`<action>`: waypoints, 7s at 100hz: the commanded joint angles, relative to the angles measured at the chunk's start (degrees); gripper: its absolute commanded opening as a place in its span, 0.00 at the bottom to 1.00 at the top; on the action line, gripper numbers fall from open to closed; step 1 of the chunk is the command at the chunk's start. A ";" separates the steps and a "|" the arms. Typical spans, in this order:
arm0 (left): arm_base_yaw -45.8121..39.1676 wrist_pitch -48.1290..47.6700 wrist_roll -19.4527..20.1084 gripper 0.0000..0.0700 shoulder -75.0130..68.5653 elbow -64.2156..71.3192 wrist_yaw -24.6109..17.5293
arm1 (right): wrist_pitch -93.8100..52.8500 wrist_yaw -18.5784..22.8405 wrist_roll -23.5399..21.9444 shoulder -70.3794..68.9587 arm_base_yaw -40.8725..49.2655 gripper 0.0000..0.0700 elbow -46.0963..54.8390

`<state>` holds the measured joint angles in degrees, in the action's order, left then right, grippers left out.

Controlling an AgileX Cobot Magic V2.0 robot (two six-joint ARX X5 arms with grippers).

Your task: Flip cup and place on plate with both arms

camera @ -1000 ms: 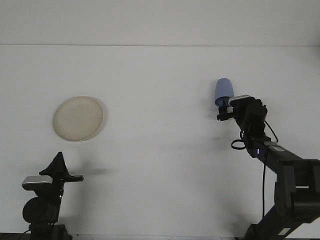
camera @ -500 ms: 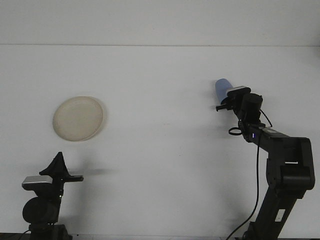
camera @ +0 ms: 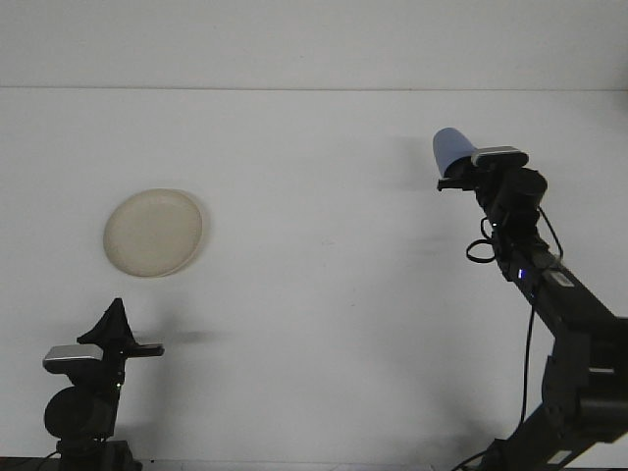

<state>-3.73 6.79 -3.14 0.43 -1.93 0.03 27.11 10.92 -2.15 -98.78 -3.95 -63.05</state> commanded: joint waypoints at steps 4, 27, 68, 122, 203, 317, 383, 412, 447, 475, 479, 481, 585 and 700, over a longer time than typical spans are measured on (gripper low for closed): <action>-0.07 0.61 -0.42 0.02 -0.09 1.03 0.07 | -5.77 3.74 -6.78 5.88 -0.31 0.00 -1.20; -0.04 0.61 -0.42 0.02 -0.09 1.03 0.07 | -29.53 12.20 -8.35 19.30 1.36 0.00 -3.69; -0.04 0.66 -0.42 0.02 -0.09 1.03 0.07 | -77.26 17.18 7.39 21.44 19.34 0.00 -17.33; -0.04 0.66 -12.68 0.02 -0.09 1.03 0.04 | -95.97 1.55 9.68 6.58 49.29 0.00 -21.84; -0.04 0.63 -20.55 0.02 -0.09 1.03 0.02 | -96.10 -3.37 11.21 -4.09 53.92 0.28 -22.88; 1.86 -26.82 -9.60 0.05 34.56 -37.48 -28.89 | -55.12 -0.81 5.70 44.19 23.45 0.55 2.40; 30.47 -49.33 3.23 0.76 73.75 -64.17 -26.18 | -43.82 -0.83 3.04 56.65 18.58 0.55 24.83; 42.64 -50.38 3.82 0.76 85.24 -70.12 -21.42 | -43.82 -0.42 3.02 56.68 18.58 0.55 24.83; 50.73 -48.11 4.17 0.76 93.55 -70.77 -12.44 | -43.85 -0.42 3.02 56.68 18.58 0.55 24.83; 53.05 -45.00 4.00 0.22 95.93 -70.77 -11.61 | -43.85 -0.42 3.02 56.70 18.58 0.55 24.83; 53.29 -44.72 4.00 0.08 95.93 -70.77 -11.61 | -43.85 -0.42 3.02 56.68 18.58 0.55 24.83; 53.35 -44.54 4.00 0.00 95.93 -70.77 -11.61 | -43.85 -0.42 3.02 56.68 18.58 0.55 24.83; 7.41 -60.06 8.44 0.02 85.11 -86.53 -2.73 | -43.85 -0.42 3.02 56.68 18.58 0.55 24.83; -5.55 -49.03 9.55 0.78 100.63 -90.66 -6.56 | -44.94 -0.81 3.26 56.68 18.58 0.55 24.83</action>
<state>-9.13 -41.67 5.72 103.18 -89.60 -6.24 -18.17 10.33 1.45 -41.91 14.57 -37.91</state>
